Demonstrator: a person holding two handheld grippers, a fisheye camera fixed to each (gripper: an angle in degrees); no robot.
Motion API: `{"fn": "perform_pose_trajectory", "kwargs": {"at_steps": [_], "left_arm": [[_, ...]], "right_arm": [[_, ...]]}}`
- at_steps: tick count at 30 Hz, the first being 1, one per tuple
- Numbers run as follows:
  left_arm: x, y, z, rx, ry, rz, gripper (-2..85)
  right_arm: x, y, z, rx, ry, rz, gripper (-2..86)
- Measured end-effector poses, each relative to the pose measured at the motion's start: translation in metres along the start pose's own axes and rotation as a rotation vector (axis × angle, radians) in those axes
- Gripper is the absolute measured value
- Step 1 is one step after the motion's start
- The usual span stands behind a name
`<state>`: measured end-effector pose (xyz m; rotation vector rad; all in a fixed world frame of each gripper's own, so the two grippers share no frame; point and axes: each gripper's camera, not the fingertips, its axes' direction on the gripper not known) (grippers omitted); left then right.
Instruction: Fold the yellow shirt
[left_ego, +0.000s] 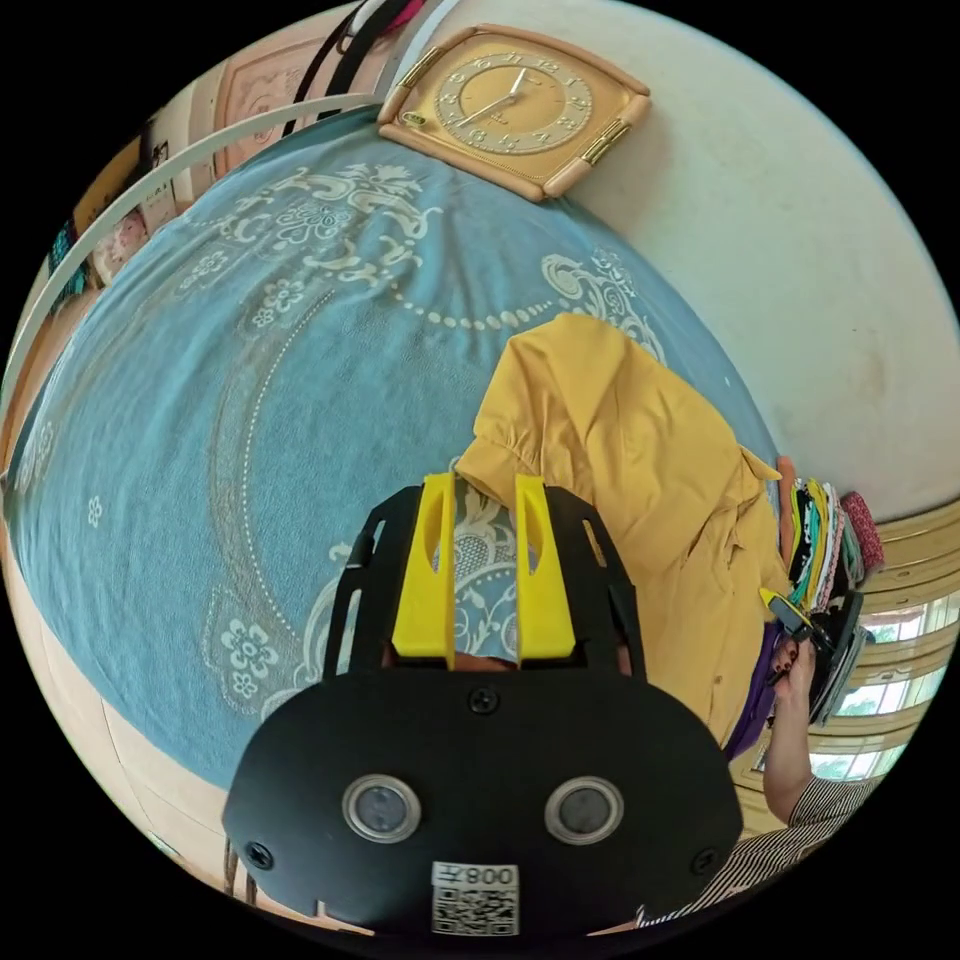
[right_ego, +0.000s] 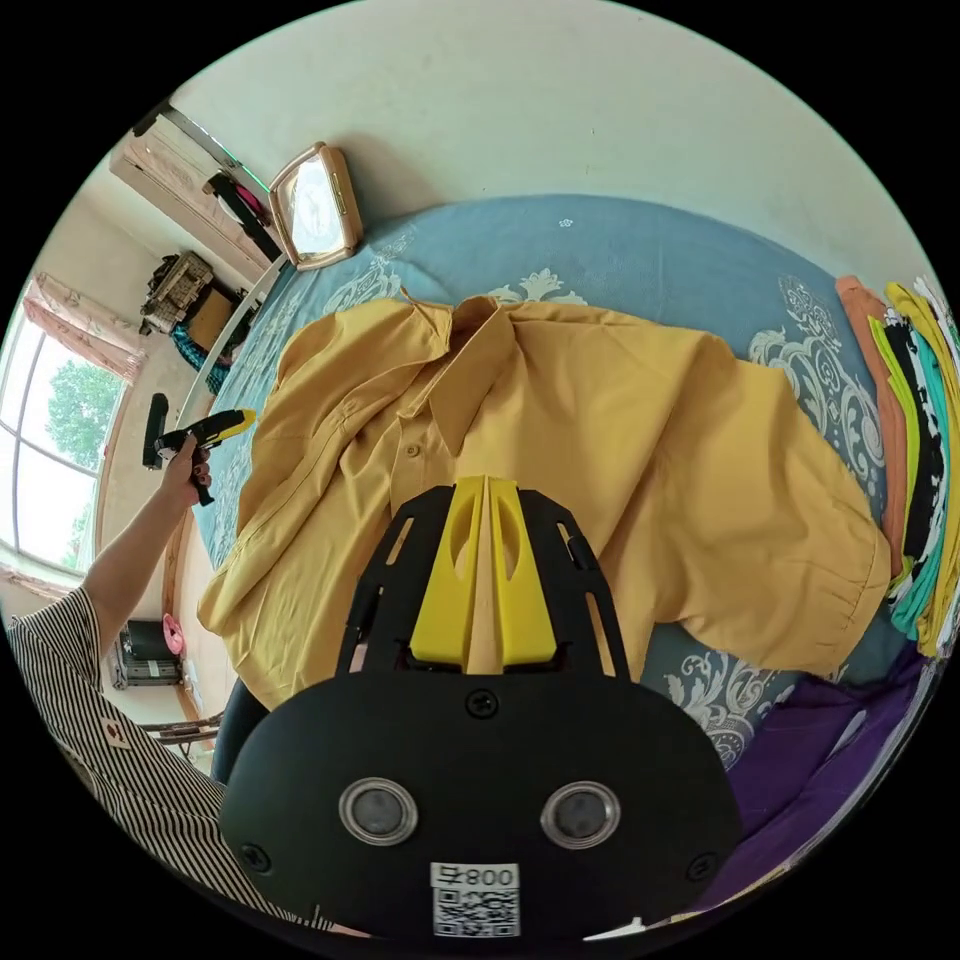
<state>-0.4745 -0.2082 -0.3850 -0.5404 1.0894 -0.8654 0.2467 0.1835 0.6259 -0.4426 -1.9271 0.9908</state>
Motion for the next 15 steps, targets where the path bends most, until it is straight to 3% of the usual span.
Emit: {"fn": "perform_pose_trajectory", "kwargs": {"at_steps": [9,15], "left_arm": [[0.021,-0.033,-0.041,0.090,0.002,0.055,0.7],[0.023,-0.090,-0.127,0.254,-0.182,0.069,1.1]], "right_arm": [[0.009,0.027,0.016,-0.050,-0.024,0.022,0.3],[0.015,0.034,0.006,-0.028,-0.035,0.024,0.2]]}}
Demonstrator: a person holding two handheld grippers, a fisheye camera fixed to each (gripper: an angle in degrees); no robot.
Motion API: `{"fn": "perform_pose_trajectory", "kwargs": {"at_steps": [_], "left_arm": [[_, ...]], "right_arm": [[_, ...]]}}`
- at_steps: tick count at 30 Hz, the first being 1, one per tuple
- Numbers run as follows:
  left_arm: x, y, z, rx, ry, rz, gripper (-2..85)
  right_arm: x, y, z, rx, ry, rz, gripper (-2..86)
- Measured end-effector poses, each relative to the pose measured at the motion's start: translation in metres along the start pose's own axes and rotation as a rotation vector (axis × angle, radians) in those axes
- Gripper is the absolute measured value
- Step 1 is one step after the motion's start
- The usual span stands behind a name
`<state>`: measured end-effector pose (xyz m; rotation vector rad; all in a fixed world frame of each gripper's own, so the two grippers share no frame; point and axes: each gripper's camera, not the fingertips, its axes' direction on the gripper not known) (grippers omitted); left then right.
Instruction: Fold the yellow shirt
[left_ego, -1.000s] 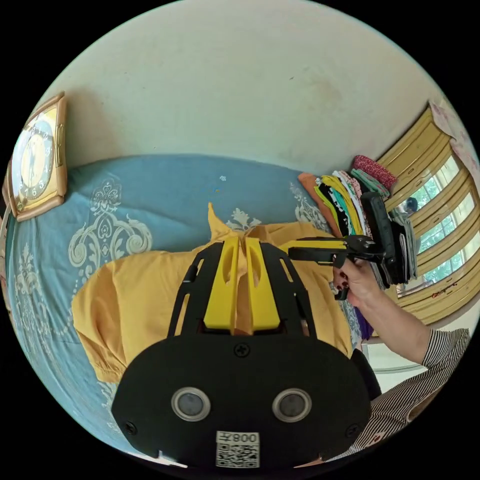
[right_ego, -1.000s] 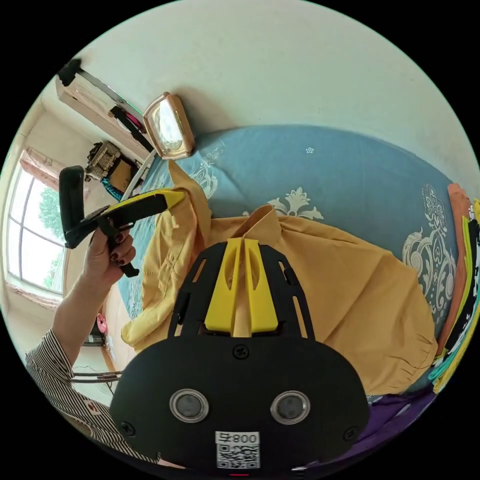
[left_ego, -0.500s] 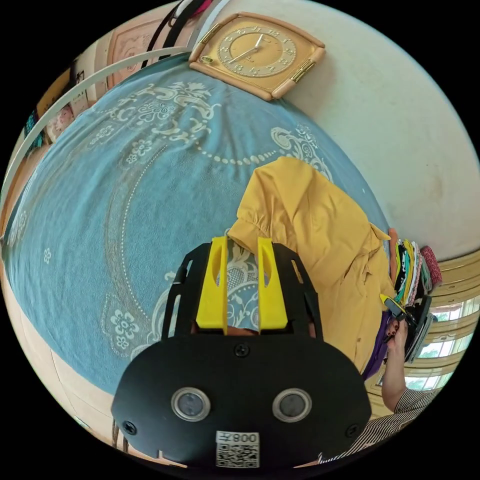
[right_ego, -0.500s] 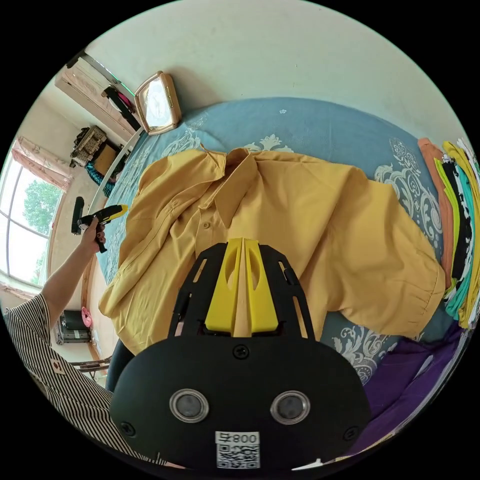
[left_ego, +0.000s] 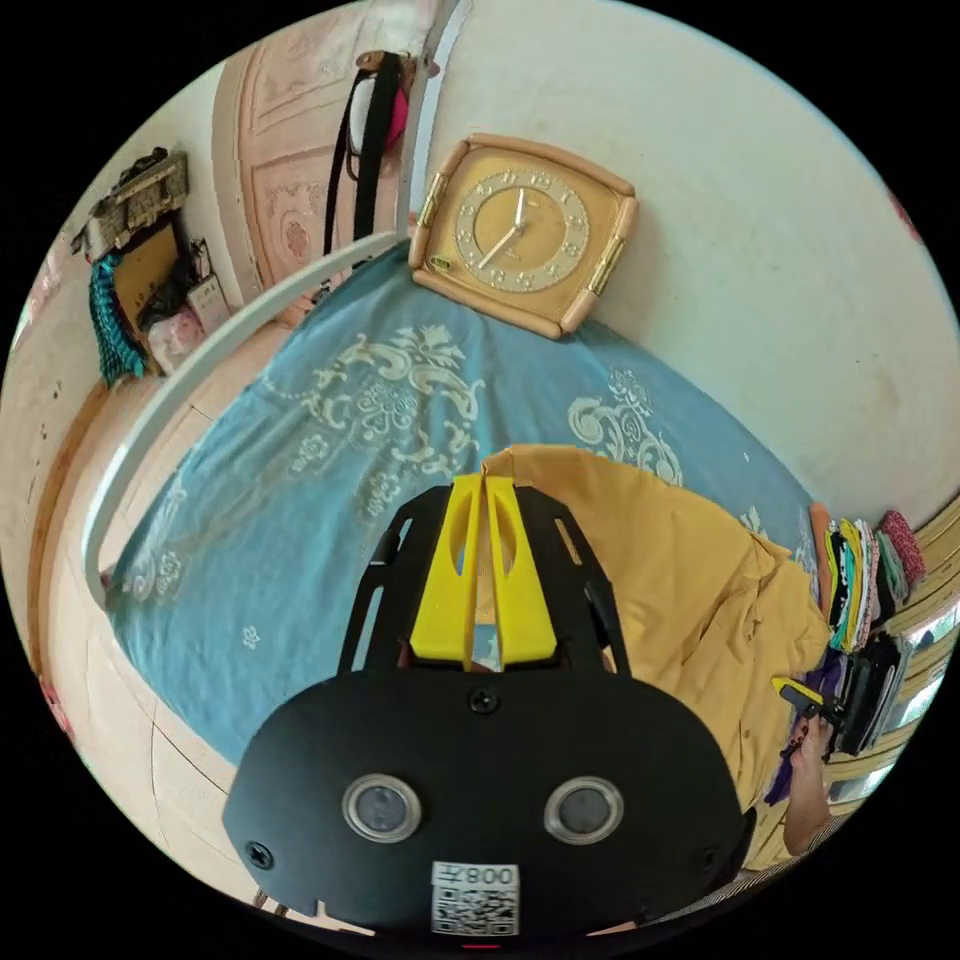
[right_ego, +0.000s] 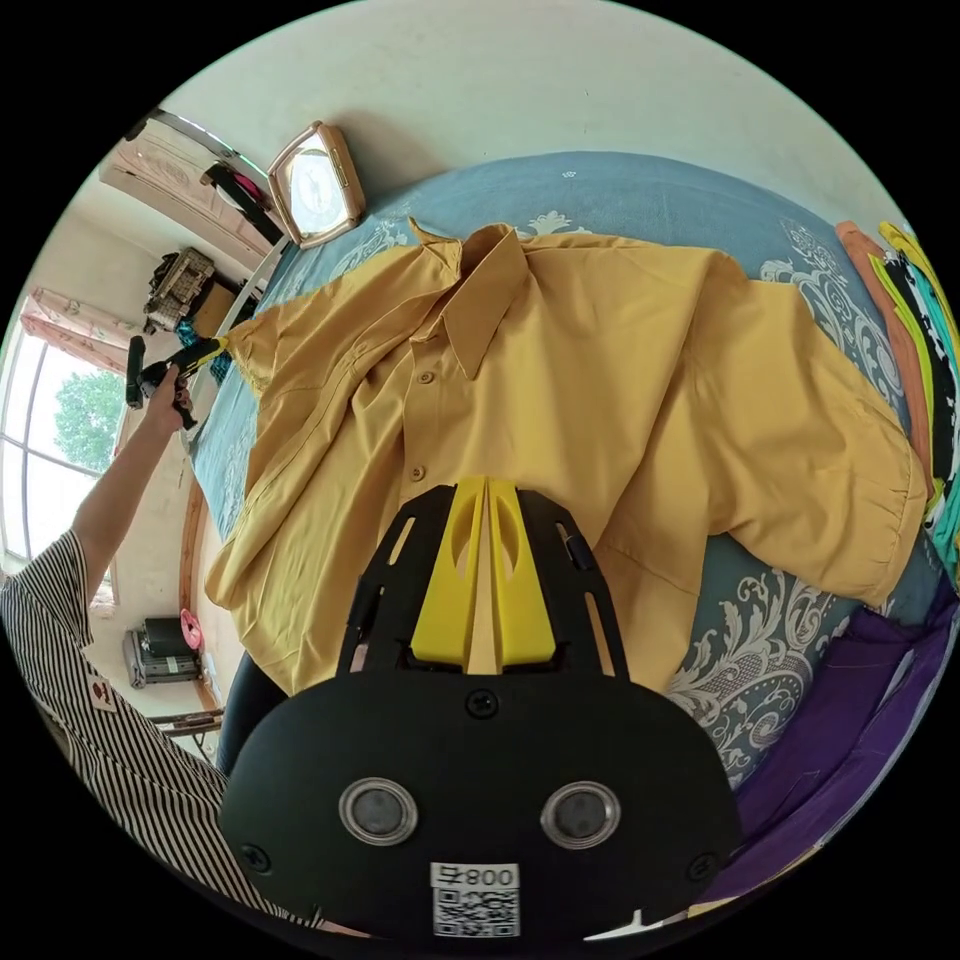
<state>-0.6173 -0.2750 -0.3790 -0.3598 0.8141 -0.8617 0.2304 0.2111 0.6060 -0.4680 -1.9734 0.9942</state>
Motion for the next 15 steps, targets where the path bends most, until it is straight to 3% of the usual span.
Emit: {"fn": "perform_pose_trajectory", "kwargs": {"at_steps": [4,11,15], "left_arm": [[-0.012,-0.031,-0.010,0.002,-0.158,-0.024,3.0],[-0.025,0.020,0.033,-0.103,0.070,-0.033,6.4],[-0.024,0.050,0.068,-0.212,0.069,-0.014,5.8]], "right_arm": [[0.004,-0.001,0.004,-0.019,-0.004,0.003,0.2],[0.010,-0.002,-0.005,0.013,-0.018,0.023,0.3],[0.022,-0.002,-0.022,0.053,0.003,0.049,0.3]]}}
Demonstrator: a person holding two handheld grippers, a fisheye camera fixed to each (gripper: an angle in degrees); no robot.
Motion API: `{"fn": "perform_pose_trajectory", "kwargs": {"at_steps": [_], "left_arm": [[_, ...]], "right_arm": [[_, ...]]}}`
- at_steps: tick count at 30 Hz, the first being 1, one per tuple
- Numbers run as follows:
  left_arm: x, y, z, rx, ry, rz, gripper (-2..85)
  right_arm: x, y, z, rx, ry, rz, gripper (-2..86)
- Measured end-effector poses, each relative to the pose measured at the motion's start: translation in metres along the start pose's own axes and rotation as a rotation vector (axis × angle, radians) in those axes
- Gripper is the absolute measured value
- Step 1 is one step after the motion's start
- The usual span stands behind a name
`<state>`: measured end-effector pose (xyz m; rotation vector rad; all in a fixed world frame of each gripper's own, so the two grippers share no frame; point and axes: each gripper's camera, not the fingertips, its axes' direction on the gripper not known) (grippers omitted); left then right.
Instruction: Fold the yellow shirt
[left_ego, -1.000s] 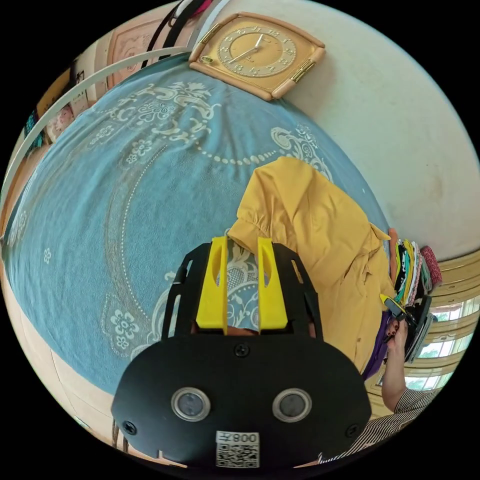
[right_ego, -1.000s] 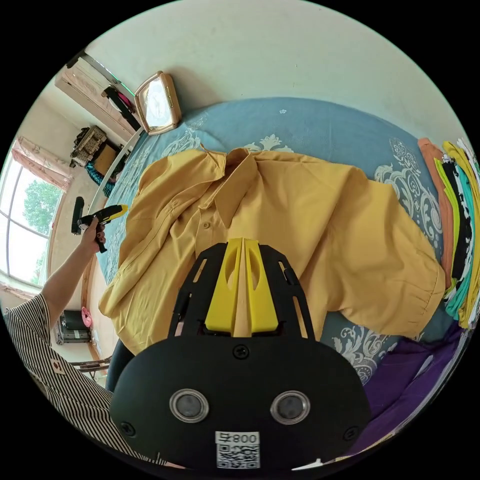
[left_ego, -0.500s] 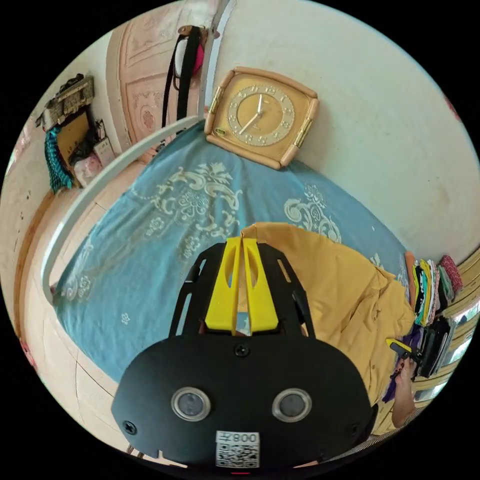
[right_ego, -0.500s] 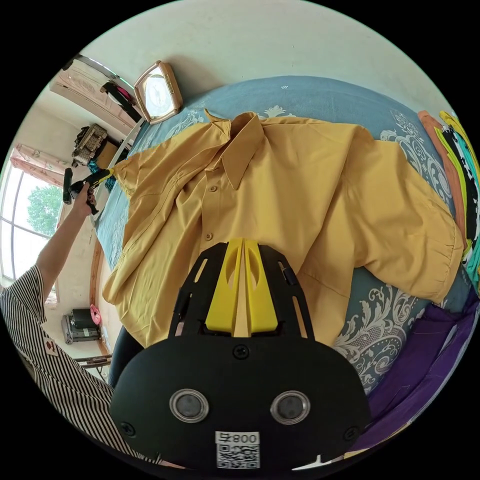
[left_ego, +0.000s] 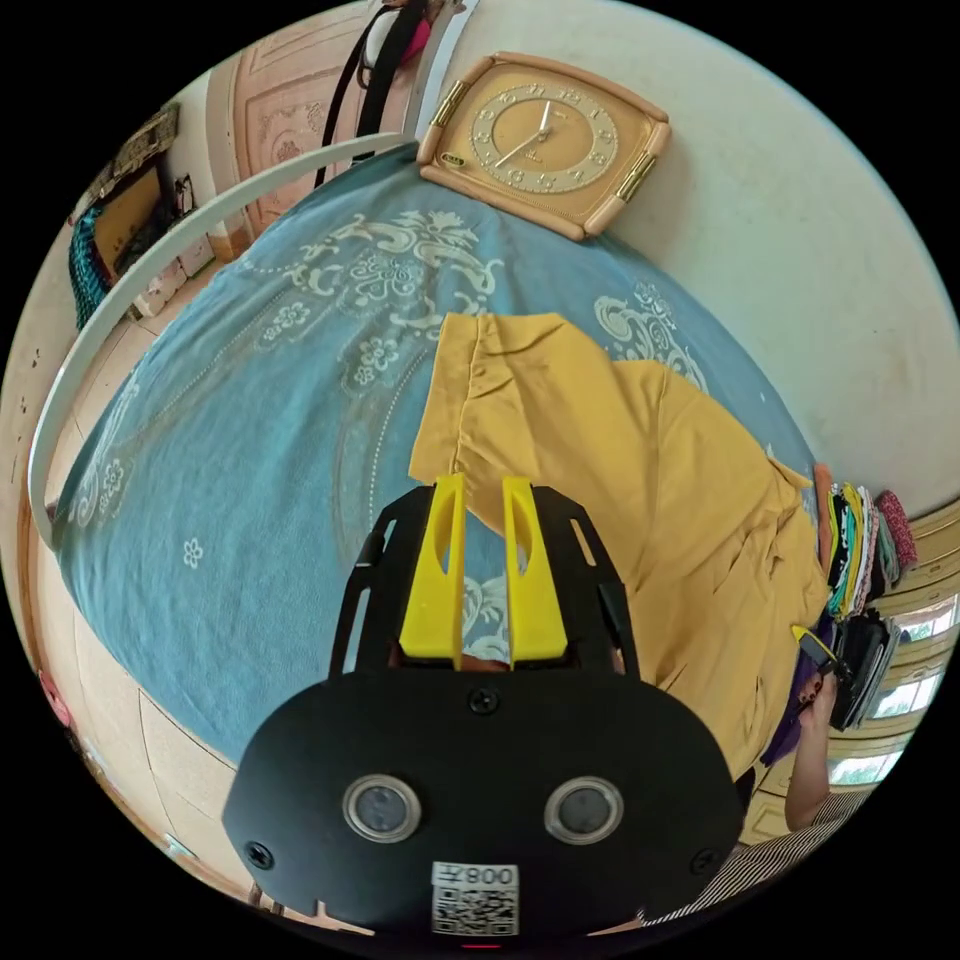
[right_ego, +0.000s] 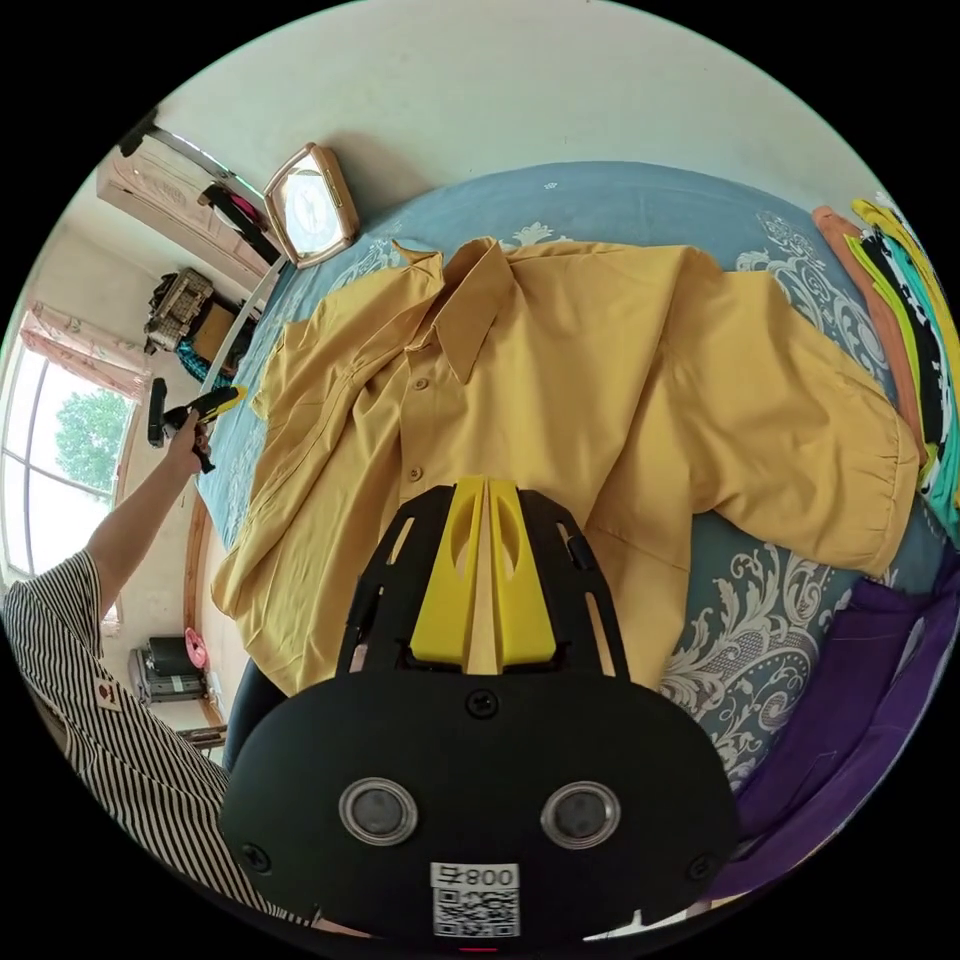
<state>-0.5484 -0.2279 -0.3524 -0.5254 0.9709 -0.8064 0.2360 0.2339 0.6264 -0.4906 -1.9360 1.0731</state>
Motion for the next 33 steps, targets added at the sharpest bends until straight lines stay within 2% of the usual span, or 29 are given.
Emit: {"fn": "perform_pose_trajectory", "kwargs": {"at_steps": [1,3,5,9,10,14,18,20,24,26,30,33], "left_arm": [[-0.001,0.003,0.012,-0.043,-0.008,0.006,5.2],[-0.006,0.007,0.012,-0.007,-0.028,0.002,3.2],[-0.020,0.004,0.012,-0.025,0.024,-0.040,1.8],[-0.022,0.008,0.006,0.020,-0.074,-0.019,0.9],[-0.023,0.009,0.016,-0.032,-0.069,-0.006,0.8],[-0.026,0.016,0.013,0.025,-0.050,-0.027,1.4],[0.018,0.017,0.004,0.120,0.077,0.125,4.1],[0.070,0.009,0.011,0.110,0.219,0.289,6.1],[0.167,-0.003,0.038,0.069,0.288,0.546,7.3],[0.221,-0.013,0.067,0.032,0.298,0.637,8.1],[0.278,-0.024,0.102,0.010,0.372,0.694,8.9],[0.299,-0.038,0.127,-0.005,0.458,0.629,8.6]], "right_arm": [[0.007,-0.001,-0.007,0.014,0.027,0.013,0.3],[0.021,-0.004,-0.020,0.040,0.055,0.038,0.3],[0.041,-0.008,-0.036,0.073,0.120,0.071,0.2],[0.091,-0.015,-0.062,0.115,0.307,0.157,0.1],[0.103,-0.018,-0.063,0.110,0.351,0.174,0.1],[0.135,-0.028,-0.032,-0.026,0.438,0.214,0.2],[0.138,-0.025,-0.036,0.043,0.408,0.229,0.6],[0.136,-0.028,-0.043,0.059,0.358,0.219,1.0],[0.115,-0.058,-0.063,0.192,0.229,0.137,3.7],[0.106,-0.086,-0.056,0.186,0.155,0.096,5.4],[0.096,-0.143,-0.028,0.148,0.108,0.058,6.3],[0.104,-0.164,-0.016,0.144,0.093,0.096,6.5]]}}
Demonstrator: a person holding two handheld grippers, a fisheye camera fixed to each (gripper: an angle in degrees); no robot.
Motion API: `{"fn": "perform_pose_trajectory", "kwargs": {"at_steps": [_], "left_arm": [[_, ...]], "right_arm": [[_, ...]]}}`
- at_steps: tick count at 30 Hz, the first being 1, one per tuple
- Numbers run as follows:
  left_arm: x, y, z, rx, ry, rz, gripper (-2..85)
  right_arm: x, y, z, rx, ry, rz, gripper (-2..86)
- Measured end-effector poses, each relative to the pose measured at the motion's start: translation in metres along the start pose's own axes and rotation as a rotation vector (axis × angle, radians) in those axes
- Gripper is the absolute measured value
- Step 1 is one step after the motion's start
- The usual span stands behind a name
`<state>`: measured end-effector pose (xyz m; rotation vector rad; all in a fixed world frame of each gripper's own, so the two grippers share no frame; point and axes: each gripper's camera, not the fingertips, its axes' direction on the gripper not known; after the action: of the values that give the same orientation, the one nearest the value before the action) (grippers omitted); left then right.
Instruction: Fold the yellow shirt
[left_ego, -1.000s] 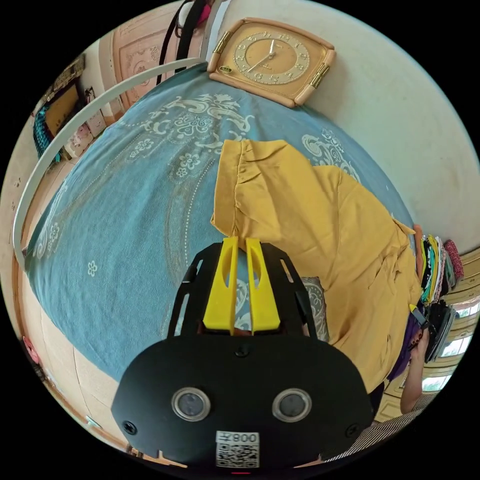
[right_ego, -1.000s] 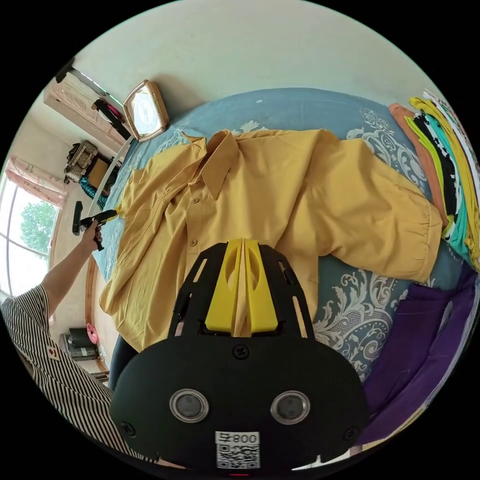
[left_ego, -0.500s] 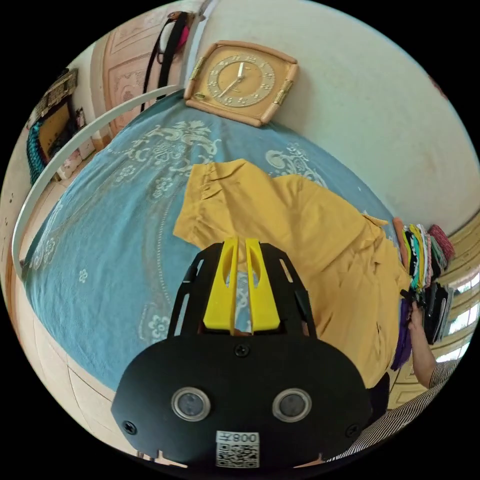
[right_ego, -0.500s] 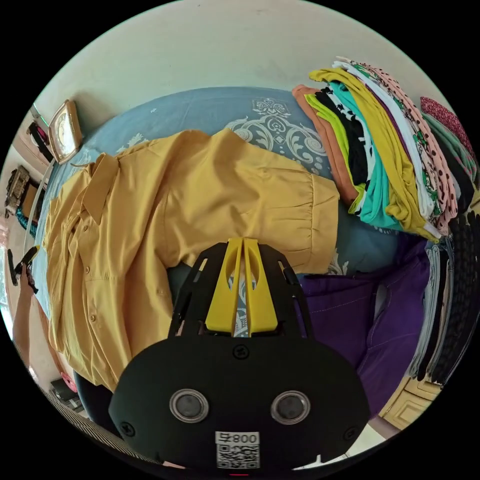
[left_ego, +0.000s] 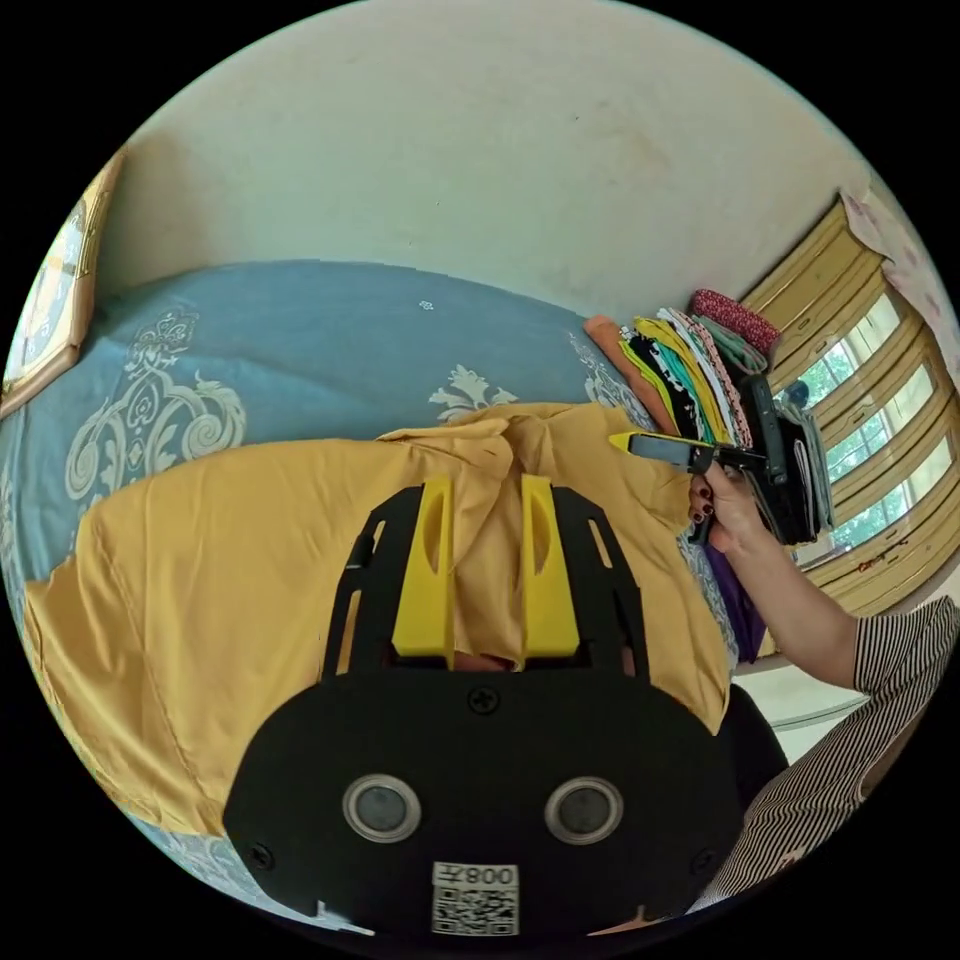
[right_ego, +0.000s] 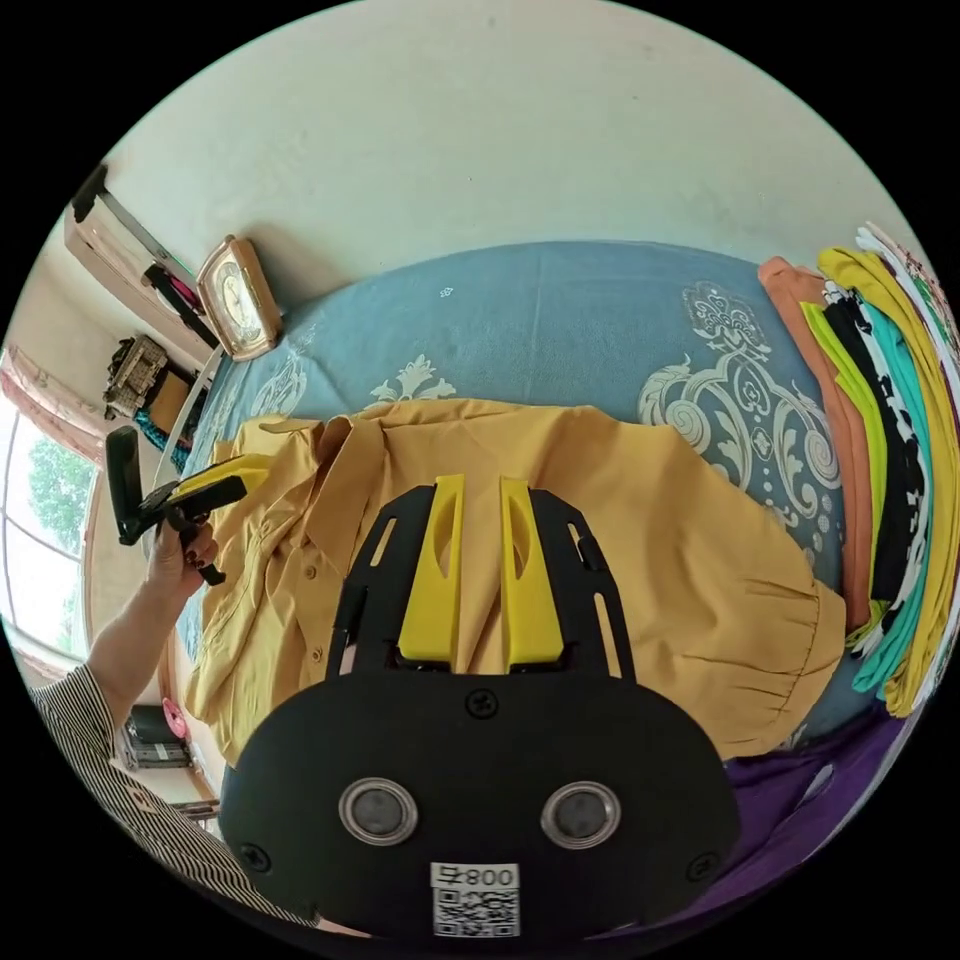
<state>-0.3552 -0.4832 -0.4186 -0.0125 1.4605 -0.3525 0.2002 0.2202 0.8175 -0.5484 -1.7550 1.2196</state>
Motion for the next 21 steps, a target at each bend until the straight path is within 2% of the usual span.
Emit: {"fn": "perform_pose_trajectory", "kwargs": {"at_steps": [2,7,11,13,17,21], "left_arm": [[-0.010,-0.010,0.022,-0.010,0.009,-0.055,6.8],[-0.038,-0.010,0.045,-0.062,-0.116,-0.125,1.7],[-0.069,0.007,0.019,0.036,-0.216,-0.192,1.1],[-0.085,0.015,0.007,0.074,-0.248,-0.236,1.4],[-0.093,0.022,-0.008,0.123,-0.192,-0.174,4.8],[-0.089,0.001,0.014,0.024,-0.223,-0.081,8.5]], "right_arm": [[0.009,-0.005,0.006,0.006,-0.014,0.045,6.5],[0.024,-0.018,0.032,-0.039,-0.033,0.070,3.0],[0.028,-0.030,0.039,-0.003,-0.088,0.074,1.2],[0.029,-0.041,0.039,0.033,-0.178,0.066,1.1],[0.019,-0.053,0.040,0.024,-0.115,-0.012,2.2],[0.016,-0.061,0.044,0.005,0.065,-0.099,6.6]]}}
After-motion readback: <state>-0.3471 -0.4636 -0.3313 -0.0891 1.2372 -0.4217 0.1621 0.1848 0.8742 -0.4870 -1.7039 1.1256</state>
